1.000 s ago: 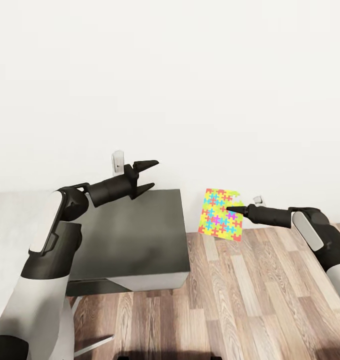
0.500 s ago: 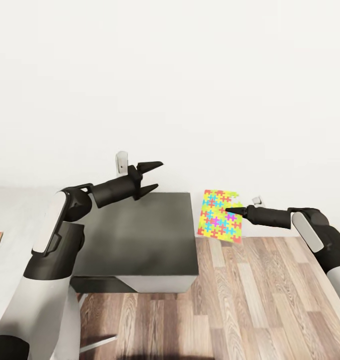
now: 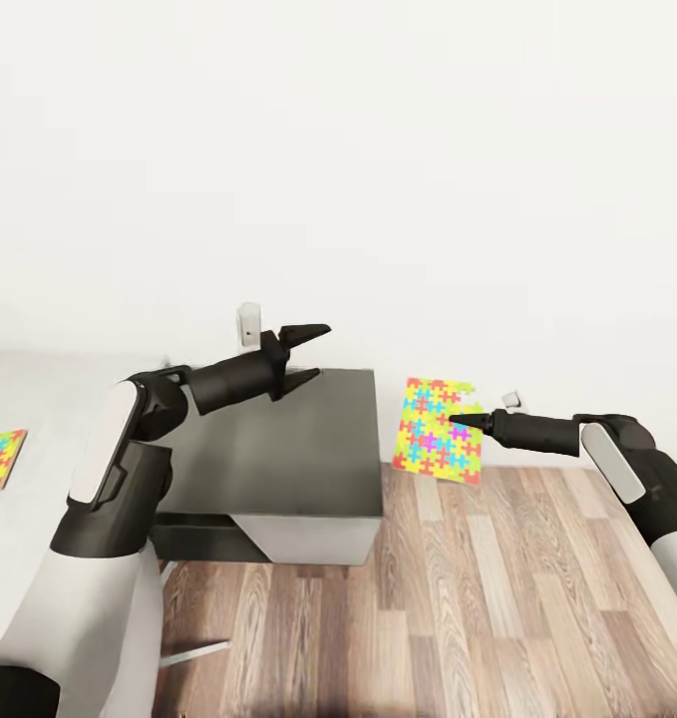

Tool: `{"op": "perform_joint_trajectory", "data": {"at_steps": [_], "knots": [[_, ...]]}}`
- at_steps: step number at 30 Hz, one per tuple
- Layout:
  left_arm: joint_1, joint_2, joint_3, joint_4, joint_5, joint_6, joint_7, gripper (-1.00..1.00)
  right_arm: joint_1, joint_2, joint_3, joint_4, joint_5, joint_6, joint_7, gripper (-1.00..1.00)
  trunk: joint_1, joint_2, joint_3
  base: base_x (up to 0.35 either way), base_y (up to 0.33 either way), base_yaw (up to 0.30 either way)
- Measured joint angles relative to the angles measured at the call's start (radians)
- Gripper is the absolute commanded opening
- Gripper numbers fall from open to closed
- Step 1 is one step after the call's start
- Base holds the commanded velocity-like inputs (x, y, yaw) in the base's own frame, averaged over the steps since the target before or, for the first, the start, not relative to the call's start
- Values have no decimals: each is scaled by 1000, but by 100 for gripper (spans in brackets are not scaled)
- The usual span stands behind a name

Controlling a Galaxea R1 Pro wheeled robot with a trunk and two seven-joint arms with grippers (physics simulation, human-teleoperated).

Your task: Put all the toys in the child's room - the three board games (two on the bed and one on the table), the two jigsaw puzzles on the table, and the tennis ball on the table - inside the toy box on the table in the child's room.

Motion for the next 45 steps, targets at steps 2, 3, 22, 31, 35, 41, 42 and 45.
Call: {"op": "perform_joint_trajectory", "data": {"at_steps": [2, 3, 22, 31, 35, 41, 42, 45], "knots": [[0, 0, -1, 0, 0, 0, 0, 100, 0, 0, 0, 0, 0, 0, 0, -100, 0, 0, 0, -241, -129, 8], [0, 0, -1, 0, 0, 0, 1, 100, 0, -1, 0, 0, 0, 0, 1, -100, 0, 0, 0, -180, -96, 6], [-3, -3, -23, 0, -4, 0, -1, 100, 15, -12, -2, -74, -7, 89, 9, -100, -1, 0, 5, -49, -26, 164], [-4, -3, -23, 0, -4, 2, -9, 100, 33, -13, -3, -126, -4, 88, 10, -100, -1, 0, 9, -4, -2, 272], [-6, -3, -24, 0, -3, 3, -12, 100, 37, -14, -3, -139, -4, 88, 9, -100, -1, 0, 12, -1, -1, 265], [-6, -2, -24, 0, -2, 4, -12, 100, 40, -14, -3, -145, -3, 88, 9, -100, -1, 0, 18, 0, 0, 245], [-6, -2, -24, 0, -2, 4, -12, 100, 41, -14, -3, -146, -3, 88, 9, -100, -1, 0, 19, 0, 0, 234], [-7, -3, -24, 0, -2, 4, -13, 100, 42, -15, -4, -149, -3, 88, 9, -100, -1, 0, 23, 0, 0, 230]]}}
